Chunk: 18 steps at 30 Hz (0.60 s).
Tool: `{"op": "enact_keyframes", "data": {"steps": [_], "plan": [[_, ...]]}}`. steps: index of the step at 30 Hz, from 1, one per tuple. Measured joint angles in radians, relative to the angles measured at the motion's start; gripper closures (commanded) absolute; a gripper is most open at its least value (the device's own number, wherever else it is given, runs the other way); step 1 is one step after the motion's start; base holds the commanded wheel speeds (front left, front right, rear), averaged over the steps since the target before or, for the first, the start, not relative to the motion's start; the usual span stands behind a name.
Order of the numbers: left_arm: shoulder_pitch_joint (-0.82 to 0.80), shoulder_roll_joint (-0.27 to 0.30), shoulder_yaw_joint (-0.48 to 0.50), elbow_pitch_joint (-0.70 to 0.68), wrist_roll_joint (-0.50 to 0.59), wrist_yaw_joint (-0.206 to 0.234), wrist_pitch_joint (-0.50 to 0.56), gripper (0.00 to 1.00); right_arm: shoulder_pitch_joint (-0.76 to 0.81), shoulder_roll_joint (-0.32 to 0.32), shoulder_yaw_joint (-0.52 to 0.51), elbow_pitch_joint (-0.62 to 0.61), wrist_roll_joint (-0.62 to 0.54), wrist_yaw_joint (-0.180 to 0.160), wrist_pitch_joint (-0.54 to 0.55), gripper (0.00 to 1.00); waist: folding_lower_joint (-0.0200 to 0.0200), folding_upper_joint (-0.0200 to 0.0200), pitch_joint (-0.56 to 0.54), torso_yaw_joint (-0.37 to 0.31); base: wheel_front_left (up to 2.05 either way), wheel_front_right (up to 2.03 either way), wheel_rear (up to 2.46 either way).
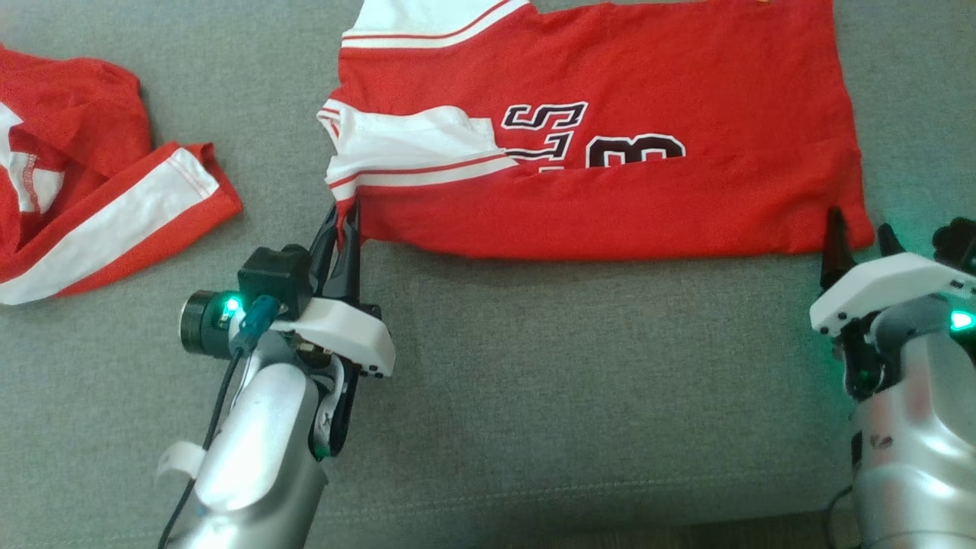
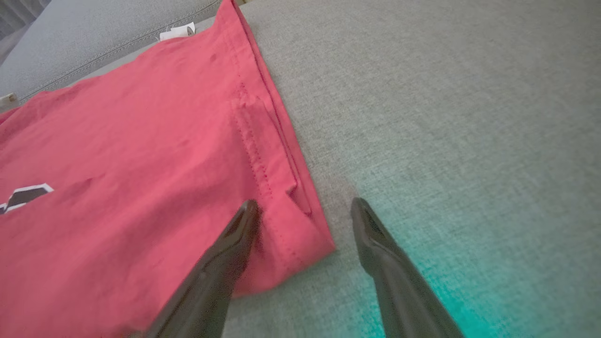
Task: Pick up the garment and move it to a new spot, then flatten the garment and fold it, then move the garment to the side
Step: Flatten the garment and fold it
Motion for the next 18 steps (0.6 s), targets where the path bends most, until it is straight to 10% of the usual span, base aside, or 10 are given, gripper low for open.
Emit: {"op": "enact_keyframes", "data": {"steps": [2, 3, 4, 18], "plan": [[0.0, 0.001, 0.0, -0.003, 0.0, 0.0, 0.0, 1.0, -0.009, -0.001, -0.002, 0.008, -0.006, 0.0, 0.001, 0.0, -0.0001, 0.0, 0.003, 0.001, 0.0, 0.0, 0.0], [0.0, 0.001, 0.0, -0.004, 0.0, 0.0, 0.0, 1.0, -0.02, -0.002, -0.004, 0.02, -0.009, 0.0, 0.002, 0.29, -0.0001, 0.0, 0.006, 0.001, 0.0, 0.0, 0.0], [0.0, 0.002, 0.0, -0.004, 0.0, 0.0, 0.0, 1.0, -0.03, -0.003, -0.003, 0.03, -0.007, 0.0, 0.004, 1.0, 0.0, 0.0, 0.008, 0.001, 0.0, 0.0, 0.0], [0.022, 0.049, 0.004, 0.053, 0.002, 0.001, 0.0, 1.0, -0.019, -0.001, 0.011, 0.051, 0.043, 0.0, -0.016, 1.0, -0.0001, 0.0, -0.053, -0.015, 0.0, 0.0, 0.0]]}}
